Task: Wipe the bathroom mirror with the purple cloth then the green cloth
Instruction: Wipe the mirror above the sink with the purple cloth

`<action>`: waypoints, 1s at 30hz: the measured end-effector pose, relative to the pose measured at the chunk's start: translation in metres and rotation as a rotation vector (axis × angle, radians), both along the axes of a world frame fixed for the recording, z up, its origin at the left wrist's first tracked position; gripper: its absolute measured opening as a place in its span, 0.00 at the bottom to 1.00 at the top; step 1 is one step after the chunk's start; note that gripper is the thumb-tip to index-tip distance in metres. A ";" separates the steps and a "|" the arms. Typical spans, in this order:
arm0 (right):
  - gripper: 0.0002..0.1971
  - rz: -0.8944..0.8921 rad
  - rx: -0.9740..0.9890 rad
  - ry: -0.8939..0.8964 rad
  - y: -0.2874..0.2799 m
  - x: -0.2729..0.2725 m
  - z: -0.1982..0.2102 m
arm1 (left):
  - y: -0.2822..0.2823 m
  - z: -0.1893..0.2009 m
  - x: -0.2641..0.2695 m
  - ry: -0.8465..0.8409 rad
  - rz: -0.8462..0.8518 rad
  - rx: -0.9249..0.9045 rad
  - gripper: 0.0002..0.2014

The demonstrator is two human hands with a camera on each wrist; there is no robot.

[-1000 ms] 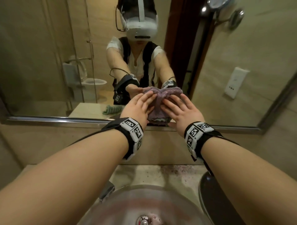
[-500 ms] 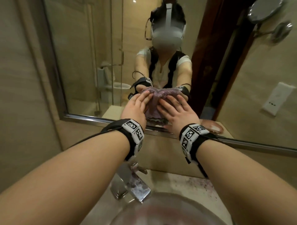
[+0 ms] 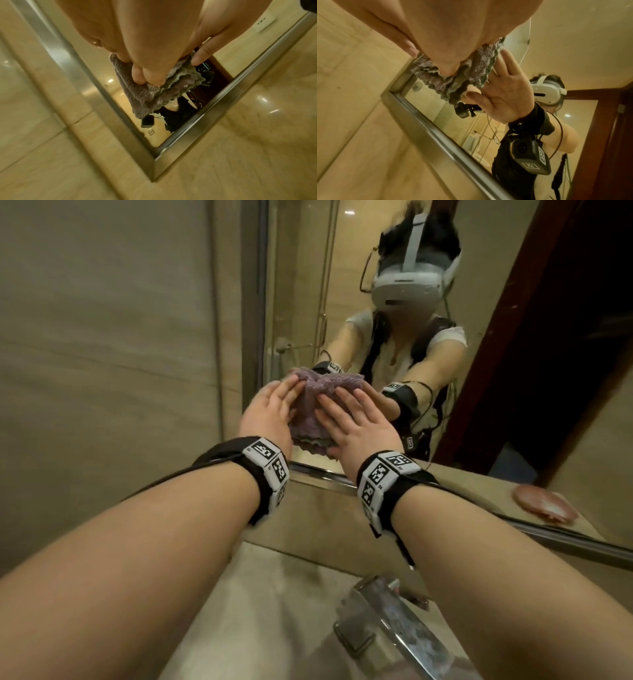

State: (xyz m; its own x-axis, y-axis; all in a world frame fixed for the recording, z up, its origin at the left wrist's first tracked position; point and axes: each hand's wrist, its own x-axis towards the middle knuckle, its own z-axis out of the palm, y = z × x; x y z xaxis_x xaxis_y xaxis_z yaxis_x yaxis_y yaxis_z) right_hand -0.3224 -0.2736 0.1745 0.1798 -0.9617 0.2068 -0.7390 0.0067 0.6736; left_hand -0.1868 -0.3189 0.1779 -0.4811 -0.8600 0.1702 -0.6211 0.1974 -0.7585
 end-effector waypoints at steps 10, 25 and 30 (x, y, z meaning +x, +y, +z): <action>0.32 0.030 -0.018 0.004 -0.031 0.039 0.004 | -0.024 0.001 0.031 0.082 0.039 0.000 0.30; 0.32 0.015 -0.053 -0.045 0.012 -0.027 0.024 | 0.011 0.023 -0.012 0.036 -0.057 0.016 0.29; 0.34 -0.035 -0.078 -0.054 0.043 -0.075 0.030 | 0.036 0.035 -0.054 -0.022 -0.135 -0.013 0.27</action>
State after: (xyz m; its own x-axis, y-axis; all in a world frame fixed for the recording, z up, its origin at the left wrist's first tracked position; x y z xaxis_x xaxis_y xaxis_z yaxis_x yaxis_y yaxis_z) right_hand -0.3974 -0.2309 0.2044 0.1330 -0.9477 0.2901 -0.7724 0.0844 0.6295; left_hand -0.2404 -0.2828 0.2130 -0.5964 -0.7847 0.1690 -0.5726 0.2683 -0.7747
